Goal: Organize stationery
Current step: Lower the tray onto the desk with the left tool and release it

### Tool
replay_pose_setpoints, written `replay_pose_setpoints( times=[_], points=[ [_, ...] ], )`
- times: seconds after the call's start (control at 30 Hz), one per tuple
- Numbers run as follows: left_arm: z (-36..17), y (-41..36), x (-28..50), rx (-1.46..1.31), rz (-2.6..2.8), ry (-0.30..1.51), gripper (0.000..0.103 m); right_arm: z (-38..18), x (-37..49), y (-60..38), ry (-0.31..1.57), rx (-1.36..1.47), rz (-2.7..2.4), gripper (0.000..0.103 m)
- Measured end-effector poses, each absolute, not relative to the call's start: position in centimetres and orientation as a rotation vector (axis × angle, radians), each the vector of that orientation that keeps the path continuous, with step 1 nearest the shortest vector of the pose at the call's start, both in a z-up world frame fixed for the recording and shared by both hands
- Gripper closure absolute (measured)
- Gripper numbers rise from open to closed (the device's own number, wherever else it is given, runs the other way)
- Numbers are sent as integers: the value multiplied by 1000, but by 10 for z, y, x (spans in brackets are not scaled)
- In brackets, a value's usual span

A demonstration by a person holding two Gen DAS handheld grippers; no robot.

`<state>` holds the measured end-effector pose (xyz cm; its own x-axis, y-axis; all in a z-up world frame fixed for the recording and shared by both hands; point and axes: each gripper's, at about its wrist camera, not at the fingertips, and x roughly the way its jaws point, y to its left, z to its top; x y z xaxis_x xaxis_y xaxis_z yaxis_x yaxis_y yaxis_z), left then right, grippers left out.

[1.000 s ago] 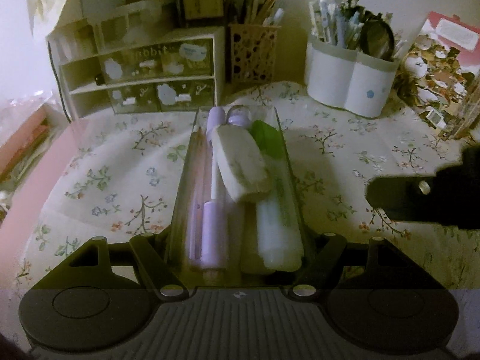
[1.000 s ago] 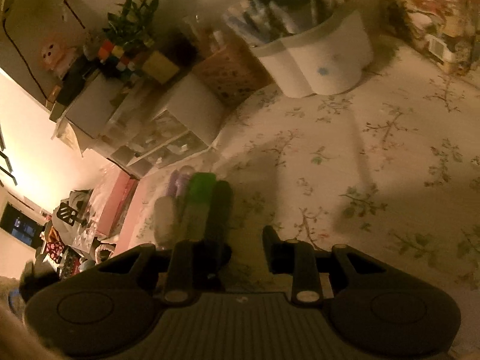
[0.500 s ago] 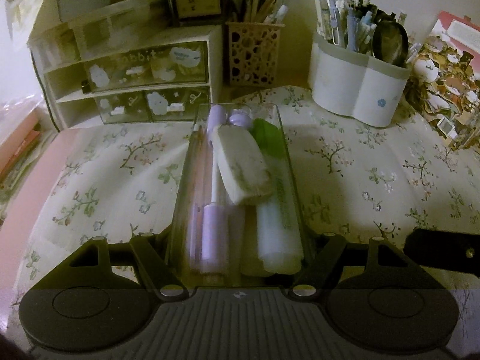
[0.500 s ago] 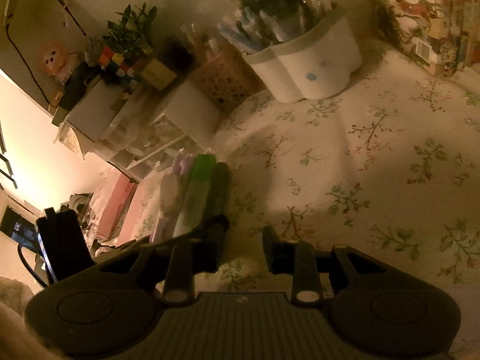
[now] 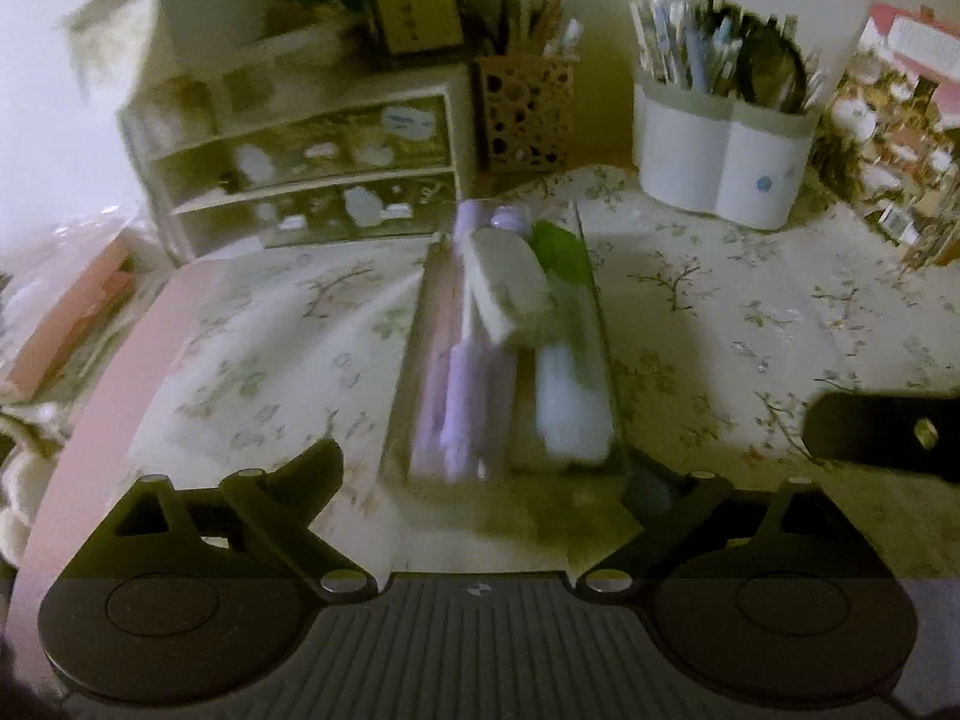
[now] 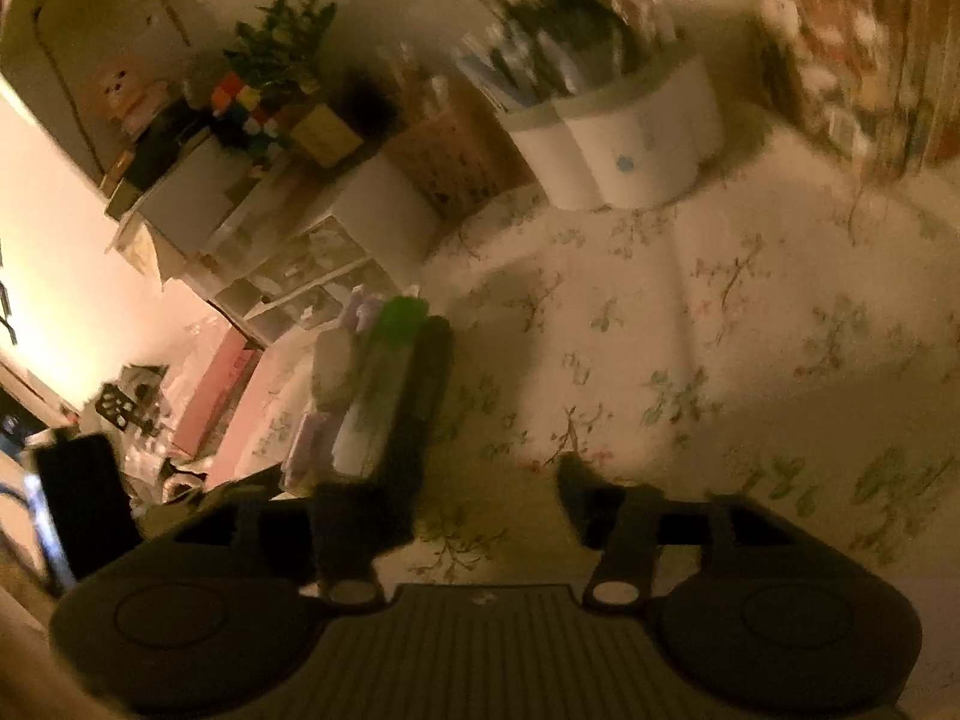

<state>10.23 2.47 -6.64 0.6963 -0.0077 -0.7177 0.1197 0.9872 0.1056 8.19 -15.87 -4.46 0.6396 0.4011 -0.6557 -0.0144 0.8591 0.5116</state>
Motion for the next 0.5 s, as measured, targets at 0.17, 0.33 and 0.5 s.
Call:
replay_pose_setpoints(
  times=[0.17, 0.33, 0.5],
  points=[
    [-46, 37, 65, 93, -38, 740, 5, -30, 71, -156, 796, 437, 280, 29],
    [-35, 45, 39, 97, -6, 710, 5, -17, 54, -152, 744, 388, 343, 18],
    [-19, 52, 19, 69, 1, 683, 5, -7, 38, -146, 702, 318, 380, 10]
  ],
)
